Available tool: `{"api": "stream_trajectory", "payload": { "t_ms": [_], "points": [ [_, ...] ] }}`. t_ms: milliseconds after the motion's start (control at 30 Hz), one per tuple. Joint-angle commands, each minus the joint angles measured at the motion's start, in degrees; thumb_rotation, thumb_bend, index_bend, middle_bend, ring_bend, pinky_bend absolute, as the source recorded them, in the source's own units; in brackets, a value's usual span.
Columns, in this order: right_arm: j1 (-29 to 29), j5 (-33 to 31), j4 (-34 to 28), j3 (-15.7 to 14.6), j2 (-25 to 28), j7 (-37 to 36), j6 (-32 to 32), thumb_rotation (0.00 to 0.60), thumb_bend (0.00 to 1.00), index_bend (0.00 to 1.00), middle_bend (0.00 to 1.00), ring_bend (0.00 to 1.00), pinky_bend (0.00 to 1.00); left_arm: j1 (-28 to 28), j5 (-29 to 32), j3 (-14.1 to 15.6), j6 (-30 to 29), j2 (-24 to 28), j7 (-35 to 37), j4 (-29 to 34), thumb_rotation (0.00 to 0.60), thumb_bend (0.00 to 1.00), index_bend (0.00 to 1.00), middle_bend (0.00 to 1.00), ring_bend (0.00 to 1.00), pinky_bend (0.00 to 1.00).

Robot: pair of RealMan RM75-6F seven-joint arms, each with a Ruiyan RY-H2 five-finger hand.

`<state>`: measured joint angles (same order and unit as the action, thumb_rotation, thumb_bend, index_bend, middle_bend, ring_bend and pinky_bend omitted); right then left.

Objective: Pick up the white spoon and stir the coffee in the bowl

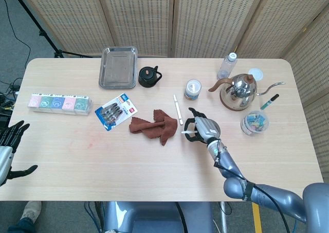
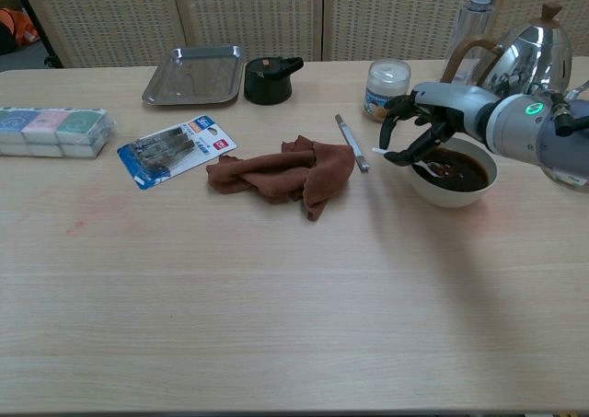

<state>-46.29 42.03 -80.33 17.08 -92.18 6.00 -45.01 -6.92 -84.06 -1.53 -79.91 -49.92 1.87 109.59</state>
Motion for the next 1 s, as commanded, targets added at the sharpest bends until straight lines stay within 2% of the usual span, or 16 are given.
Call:
{"api": "stream_trajectory", "payload": {
  "t_ms": [33, 267, 600, 767, 1000],
  "points": [
    [-0.22, -0.04, 0.93, 0.47, -0.03, -0.79, 0.45, 0.600, 0.55, 0.57, 0.00, 0.00, 0.00, -0.07, 0.15, -0.04, 0.10, -0.06, -0.21, 0.05, 0.600, 0.13, 0.00, 0.00, 0.00, 0.00],
    [0.91, 0.09, 1.27, 0.53, 1.80, -2.38, 0.51, 0.600, 0.57, 0.57, 0.00, 0.00, 0.00, -0.19, 0.32, -0.01, 0.32, -0.27, -0.94, 0.29, 0.600, 0.13, 0.00, 0.00, 0.00, 0.00],
    [2.93, -0.43, -5.29, -0.70, 6.40, -2.92, 0.34, 0.600, 0.57, 0.57, 0.00, 0.00, 0.00, -0.22, -0.24, 0.38, 0.42, -0.64, -2.31, 0.68, 0.600, 0.13, 0.00, 0.00, 0.00, 0.00],
    [2.56, -0.73, -6.63, -0.75, 6.52, -2.60, 0.11, 0.600, 0.57, 0.57, 0.00, 0.00, 0.00, -0.19, -0.30, 0.41, 0.35, -0.66, -2.30, 0.69, 0.600, 0.13, 0.00, 0.00, 0.00, 0.00],
    [0.70, -2.80, -3.80, 0.09, 3.72, -2.85, 0.72, 0.600, 0.57, 0.57, 0.00, 0.00, 0.00, -0.15, -0.10, 0.34, 0.31, -0.38, -1.36, 0.46, 0.600, 0.13, 0.00, 0.00, 0.00, 0.00]
  ]
}}
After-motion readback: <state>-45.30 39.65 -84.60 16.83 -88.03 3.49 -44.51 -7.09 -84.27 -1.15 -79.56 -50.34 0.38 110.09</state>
